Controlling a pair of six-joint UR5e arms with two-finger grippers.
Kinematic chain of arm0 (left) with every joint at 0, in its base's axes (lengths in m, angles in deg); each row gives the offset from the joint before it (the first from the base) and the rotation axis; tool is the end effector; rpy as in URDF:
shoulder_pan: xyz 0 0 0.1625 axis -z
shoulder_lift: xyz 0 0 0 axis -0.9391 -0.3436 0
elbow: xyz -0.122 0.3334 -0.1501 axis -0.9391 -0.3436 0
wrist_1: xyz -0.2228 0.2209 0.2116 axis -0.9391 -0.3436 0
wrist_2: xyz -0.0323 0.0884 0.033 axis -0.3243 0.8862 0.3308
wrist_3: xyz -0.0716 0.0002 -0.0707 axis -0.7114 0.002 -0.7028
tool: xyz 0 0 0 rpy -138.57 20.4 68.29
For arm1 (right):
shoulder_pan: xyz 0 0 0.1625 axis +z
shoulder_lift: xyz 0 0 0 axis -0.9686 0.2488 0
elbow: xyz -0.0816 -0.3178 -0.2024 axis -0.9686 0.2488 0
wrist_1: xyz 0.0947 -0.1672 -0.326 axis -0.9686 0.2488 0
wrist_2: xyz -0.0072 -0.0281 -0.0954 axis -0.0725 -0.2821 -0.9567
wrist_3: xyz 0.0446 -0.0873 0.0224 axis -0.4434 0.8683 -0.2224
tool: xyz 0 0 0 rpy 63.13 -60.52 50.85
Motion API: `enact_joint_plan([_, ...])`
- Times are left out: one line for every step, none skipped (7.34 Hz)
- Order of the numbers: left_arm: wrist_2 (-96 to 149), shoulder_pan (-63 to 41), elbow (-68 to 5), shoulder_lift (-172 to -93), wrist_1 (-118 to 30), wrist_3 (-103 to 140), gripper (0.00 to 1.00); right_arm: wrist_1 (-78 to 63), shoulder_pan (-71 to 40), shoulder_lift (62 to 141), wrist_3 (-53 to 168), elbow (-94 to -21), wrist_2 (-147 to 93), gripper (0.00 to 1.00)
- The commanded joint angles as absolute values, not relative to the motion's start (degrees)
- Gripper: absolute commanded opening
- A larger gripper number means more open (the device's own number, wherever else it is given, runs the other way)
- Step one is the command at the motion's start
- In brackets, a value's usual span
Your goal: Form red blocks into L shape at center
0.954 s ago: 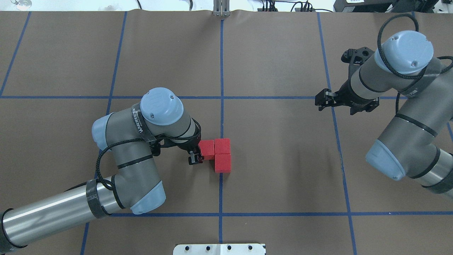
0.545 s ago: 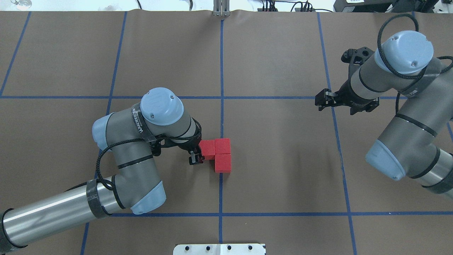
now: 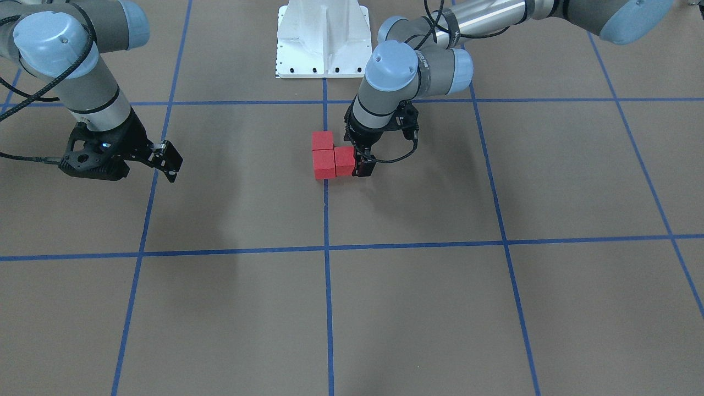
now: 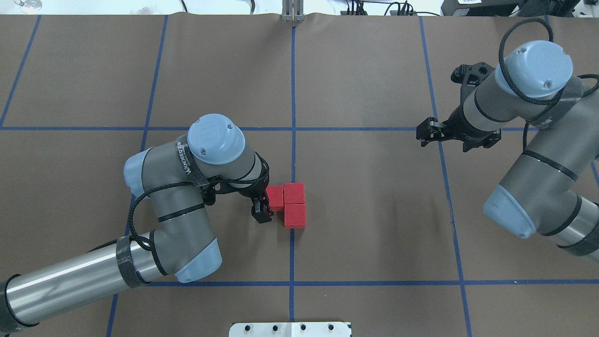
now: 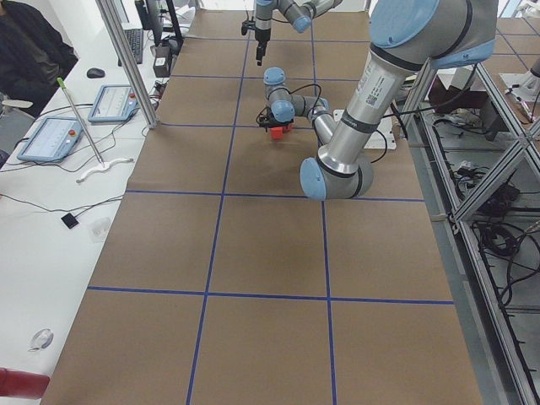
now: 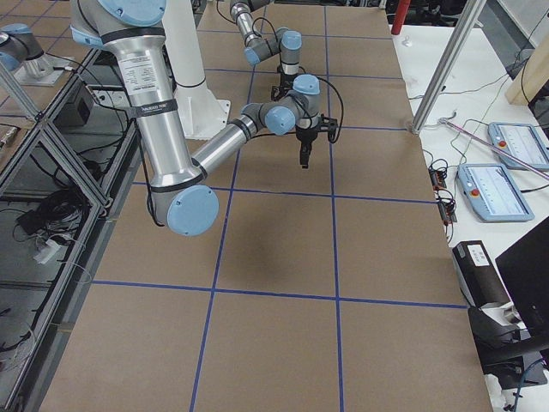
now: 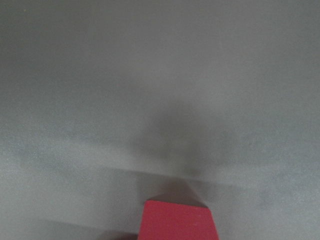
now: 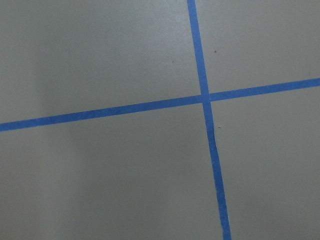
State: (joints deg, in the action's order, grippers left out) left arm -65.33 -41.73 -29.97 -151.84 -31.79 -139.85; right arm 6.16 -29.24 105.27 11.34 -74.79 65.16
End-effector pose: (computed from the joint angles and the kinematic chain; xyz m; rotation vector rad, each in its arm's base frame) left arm 0.5317 -0.3906 0.2180 -0.8491 0.7132 -1.5741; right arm -0.2985 -0.4447 0.3357 0.0361 -0.7535 0.1835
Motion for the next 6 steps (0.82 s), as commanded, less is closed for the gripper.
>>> enact_joint_plan([-65.59,-41.34,-31.78,-151.6,-31.43,-139.66,1.0,6.16,-29.27,105.23,11.34,-74.8,65.16,0.99])
enact_joint_plan([-65.86,-40.99,-34.58,-150.55,-30.56,-139.57,1.0,6.16,-29.19,105.23,11.25,-74.8,65.16,0.99])
enact_joint_plan([-67.43,-40.64,-39.13,-146.36,-30.2,-137.49,1.0,6.16,-29.1,105.23,11.34,-74.8,65.16,0.99])
enact_joint_plan([-69.01,-40.2,-44.75,-139.71,-30.2,-128.94,1.0,6.16,-28.23,105.32,11.51,-74.8,65.51,0.99])
enact_joint_plan([-69.55,-39.15,-49.76,-133.55,-30.2,-121.02,1.0,6.16,-26.57,105.49,12.21,-74.8,67.17,0.99])
enact_joint_plan([-69.81,-38.62,-54.69,-126.79,-30.38,-110.59,1.0,6.07,-24.55,106.45,12.57,-74.8,69.1,0.99])
